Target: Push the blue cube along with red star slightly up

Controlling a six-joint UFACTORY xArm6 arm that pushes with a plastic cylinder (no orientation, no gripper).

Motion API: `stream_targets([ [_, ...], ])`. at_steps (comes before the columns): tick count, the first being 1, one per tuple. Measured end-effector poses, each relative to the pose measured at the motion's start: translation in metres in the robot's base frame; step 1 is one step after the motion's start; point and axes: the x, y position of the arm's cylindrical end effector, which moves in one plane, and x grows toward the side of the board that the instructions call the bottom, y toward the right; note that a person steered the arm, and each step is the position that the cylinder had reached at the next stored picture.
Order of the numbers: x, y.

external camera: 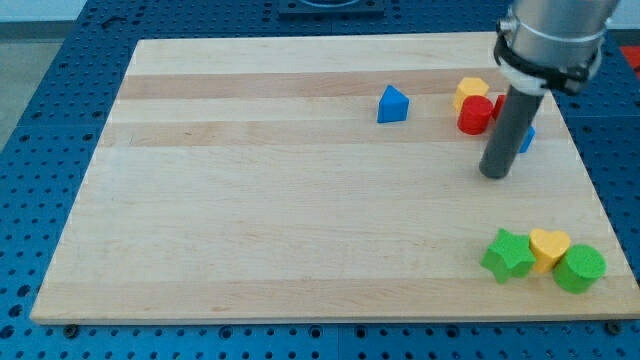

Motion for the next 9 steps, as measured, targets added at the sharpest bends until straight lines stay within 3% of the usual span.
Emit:
stream_targets([
  [1, 0.023, 0.0],
  [5, 0.006, 0.03],
  [7, -0.063, 0.04],
  [9, -0.096, 0.044],
])
